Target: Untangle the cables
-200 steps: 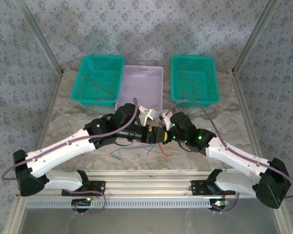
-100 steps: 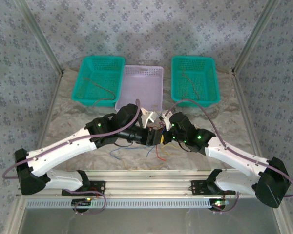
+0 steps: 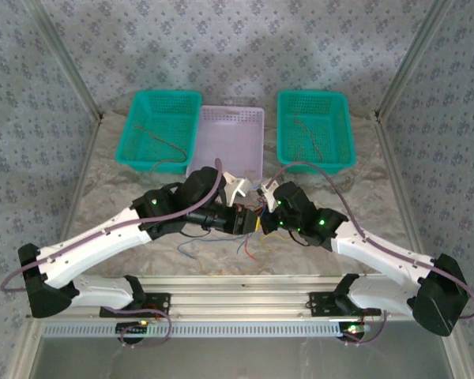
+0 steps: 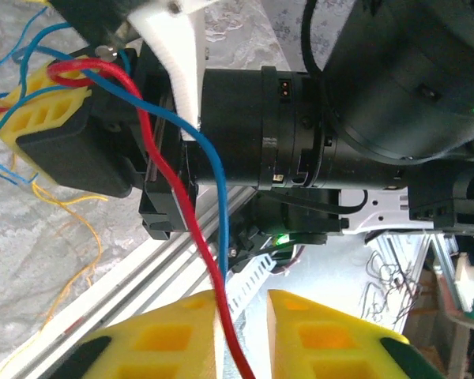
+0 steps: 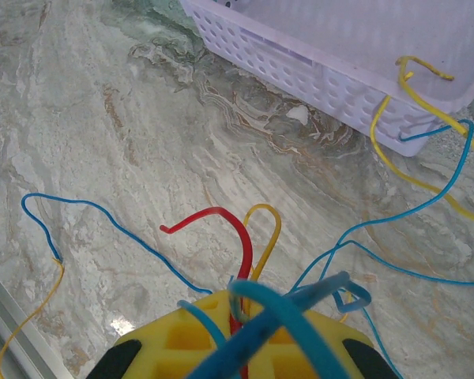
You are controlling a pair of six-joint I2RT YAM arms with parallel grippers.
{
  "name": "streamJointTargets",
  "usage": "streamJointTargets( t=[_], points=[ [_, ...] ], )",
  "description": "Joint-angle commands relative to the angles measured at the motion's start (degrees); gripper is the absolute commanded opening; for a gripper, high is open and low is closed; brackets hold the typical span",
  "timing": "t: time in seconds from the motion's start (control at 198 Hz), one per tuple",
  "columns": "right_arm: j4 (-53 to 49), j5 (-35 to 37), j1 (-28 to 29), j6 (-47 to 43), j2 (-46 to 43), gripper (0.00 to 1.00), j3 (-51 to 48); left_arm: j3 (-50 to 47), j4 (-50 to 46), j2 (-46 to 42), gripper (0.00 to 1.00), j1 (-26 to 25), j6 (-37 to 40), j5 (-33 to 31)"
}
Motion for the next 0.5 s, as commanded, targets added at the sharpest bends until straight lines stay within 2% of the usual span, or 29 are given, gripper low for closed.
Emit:
streamJointTargets(
  t=[0.0, 0.03, 0.131, 0.247, 0.373, 0.499],
  points=[
    [-0.26, 0.90, 0.13, -0.79, 0.11, 0.00, 0.83, 2.68, -1.06, -1.48, 0.07, -0.44, 1.31, -0.19],
    [-0.32, 1.08, 0.13, -0.78, 0.18, 0.00, 0.75, 2.81, -1.28, -1.57, 0.00, -0.44, 1.47, -0.53],
    [0.15, 0.81, 0.00, -0.86, 0.24, 0.00, 0.36, 4.27, -4.83, -2.86, 0.00, -0.45, 2.98, -5.11],
    [0.66, -1.34, -0.93, -1.06, -0.71, 0.00, -1.37, 7.93, -12.83, -5.81, 0.00, 0.22, 5.80, -14.89],
    [2.16, -5.62, -5.58, -0.12, -2.53, 0.13, -4.03, 10.42, -19.37, -9.22, 0.00, 3.04, 6.74, -23.35],
    [2.99, -9.65, -9.63, 0.54, -4.97, 0.27, -5.85, 10.35, -22.04, -11.03, 0.00, 6.33, 6.67, -24.13]
  ],
)
